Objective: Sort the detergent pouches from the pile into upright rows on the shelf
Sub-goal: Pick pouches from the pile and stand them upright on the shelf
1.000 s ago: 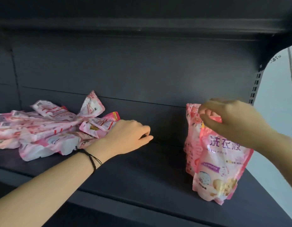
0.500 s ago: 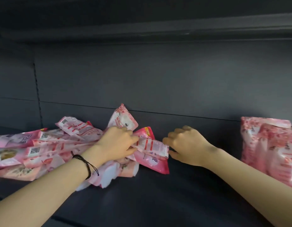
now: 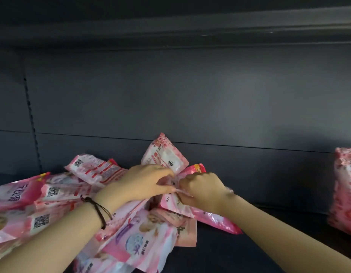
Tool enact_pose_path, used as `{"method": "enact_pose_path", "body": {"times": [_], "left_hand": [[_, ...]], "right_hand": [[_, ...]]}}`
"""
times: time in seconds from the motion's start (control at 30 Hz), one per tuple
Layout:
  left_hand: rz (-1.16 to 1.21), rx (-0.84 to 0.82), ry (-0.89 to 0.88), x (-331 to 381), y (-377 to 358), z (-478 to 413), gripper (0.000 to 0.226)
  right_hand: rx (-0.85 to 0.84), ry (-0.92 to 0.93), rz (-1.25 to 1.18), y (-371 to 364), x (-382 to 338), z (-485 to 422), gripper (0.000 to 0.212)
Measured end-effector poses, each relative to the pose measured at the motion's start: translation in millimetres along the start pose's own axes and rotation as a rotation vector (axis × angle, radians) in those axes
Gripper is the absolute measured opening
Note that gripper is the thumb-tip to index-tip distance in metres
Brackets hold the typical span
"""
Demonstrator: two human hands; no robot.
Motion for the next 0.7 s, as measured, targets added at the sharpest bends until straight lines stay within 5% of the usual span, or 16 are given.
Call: {"method": "enact_pose_path", "body": {"times": [0.17, 0.3, 0.53, 0.7], "left_hand": [[0.204, 0.001, 0.085, -9.2, 13.8, -7.1, 0.042], [0.537, 0.013, 0.069, -0.2, 16.7, -20.5, 0.047], [0.753, 0.241, 0.149, 38.4, 18.5, -65.3, 0.08], [1.084, 0.109, 0.163, 83.1, -13.9, -102.5, 0.053]], "right_hand": [[0.2, -0.125, -0.027, 7.9, 6.9, 4.7, 0.027], [0.318, -0.393, -0.297, 12.8, 50.8, 19.1, 0.02], [0.575, -0.791, -1.026, 4.4, 133.9, 64.5, 0.024], [0.593, -0.913, -1.284, -19.7, 155.5, 94.2, 0.022]]}}
Point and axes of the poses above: each hand's wrist, its own z-axis away from the middle knuckle, its own y-axis out of the back of the hand, x = y × z, the point moved 5 cm from there along -z, towards the middle knuckle, and after that the axes turned 4 degrees about -x, right-handed, at the moved point
